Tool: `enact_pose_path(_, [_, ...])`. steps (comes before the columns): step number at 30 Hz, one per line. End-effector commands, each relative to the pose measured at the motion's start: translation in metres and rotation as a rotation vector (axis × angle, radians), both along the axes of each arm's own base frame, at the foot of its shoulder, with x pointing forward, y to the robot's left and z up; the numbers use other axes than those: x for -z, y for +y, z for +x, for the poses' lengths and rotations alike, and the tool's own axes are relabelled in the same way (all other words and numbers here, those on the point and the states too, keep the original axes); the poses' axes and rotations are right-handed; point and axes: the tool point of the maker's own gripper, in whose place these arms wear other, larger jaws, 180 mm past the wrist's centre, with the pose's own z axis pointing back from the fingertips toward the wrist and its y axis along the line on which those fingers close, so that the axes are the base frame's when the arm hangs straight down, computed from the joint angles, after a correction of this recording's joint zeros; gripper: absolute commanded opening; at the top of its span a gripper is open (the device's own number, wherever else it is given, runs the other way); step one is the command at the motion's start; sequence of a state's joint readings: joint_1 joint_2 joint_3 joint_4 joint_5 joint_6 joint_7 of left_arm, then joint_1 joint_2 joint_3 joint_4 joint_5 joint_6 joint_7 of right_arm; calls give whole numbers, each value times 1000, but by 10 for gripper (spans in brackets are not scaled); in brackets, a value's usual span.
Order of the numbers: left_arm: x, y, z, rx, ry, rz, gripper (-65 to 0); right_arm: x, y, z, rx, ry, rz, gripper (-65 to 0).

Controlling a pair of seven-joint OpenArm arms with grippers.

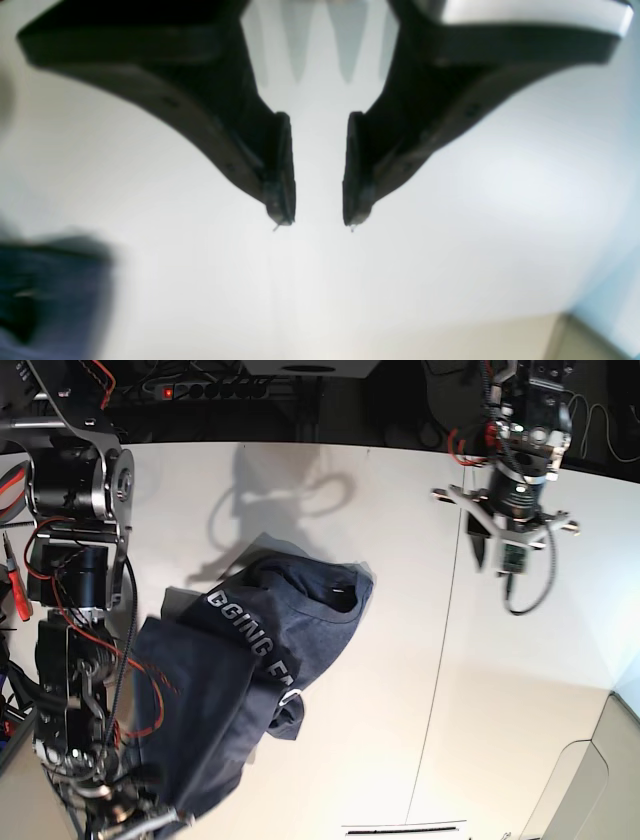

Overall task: Layout the t-shirt on the table in an organized manner, then fold the t-shirt properly
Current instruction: 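Lift and drag the t-shirt with the right gripper, spreading it out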

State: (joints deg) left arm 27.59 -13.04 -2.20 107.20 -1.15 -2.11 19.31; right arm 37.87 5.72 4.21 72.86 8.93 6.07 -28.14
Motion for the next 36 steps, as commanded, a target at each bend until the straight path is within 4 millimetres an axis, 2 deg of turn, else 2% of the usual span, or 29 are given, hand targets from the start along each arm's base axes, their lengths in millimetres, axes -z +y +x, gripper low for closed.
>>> enact_pose_path(1, [-11,12,4,-16,-31,7,-452,-59,6,10,-7,-148,-6,-650])
enact_pose_path(4, [-15,42,1,-76,-17,-43,-452,-126,16,13,6,-275,-41,-650])
enact_pose_path(7, [-21,62,-3,-118,-18,-123,-452,-184,29,16,18,-349,4,-650])
enact_pose_path(9, [-25,73,-5,-135,-25,-155,-452,-210,61,16,-65,-359,58,-650])
enact_pose_path(11, [-30,85,-8,-161,-34,-174,-452,-225,118,7,-235,-361,97,-650])
enact_pose_path(13, [-36,97,-10,-192,-50,-193,-452,-229,178,-7,-395,-352,116,-650])
enact_pose_path(14, [-38,104,-13,-213,-56,-206,-452,-223,210,-18,-496,-338,92,-650])
enact_pose_path(15, [-41,107,-14,-223,-64,-228,-452,-214,233,-25,-544,-322,20,-650])
enact_pose_path(18, [-48,117,-17,-232,-80,-248,-452,-175,286,-42,-635,-289,-231,-650])
enact_pose_path(20, [-51,124,-19,-252,-89,-256,-452,-154,308,-51,-656,-270,-327,-650])
enact_pose_path(21, [-52,126,-19,-259,-95,-261,-452,-145,313,-53,-653,-265,-373,-587])
enact_pose_path(23, [-53,125,-19,-255,-97,-265,-452,-130,321,-55,-658,-261,-470,-363])
enact_pose_path(24, [-53,123,-19,-240,-95,-269,-452,-124,320,-53,-642,-255,-494,-281])
enact_pose_path(25, [-53,119,-18,-223,-95,-278,-452,-123,316,-49,-604,-257,-514,-239])
enact_pose_path(32, [-53,113,-17,-206,-93,-316,-452,-152,264,-21,-253,-345,-580,-234])
enact_pose_path(36, [-52,112,-18,-205,-88,-318,-452,-167,223,-20,19,-434,-620,-234])
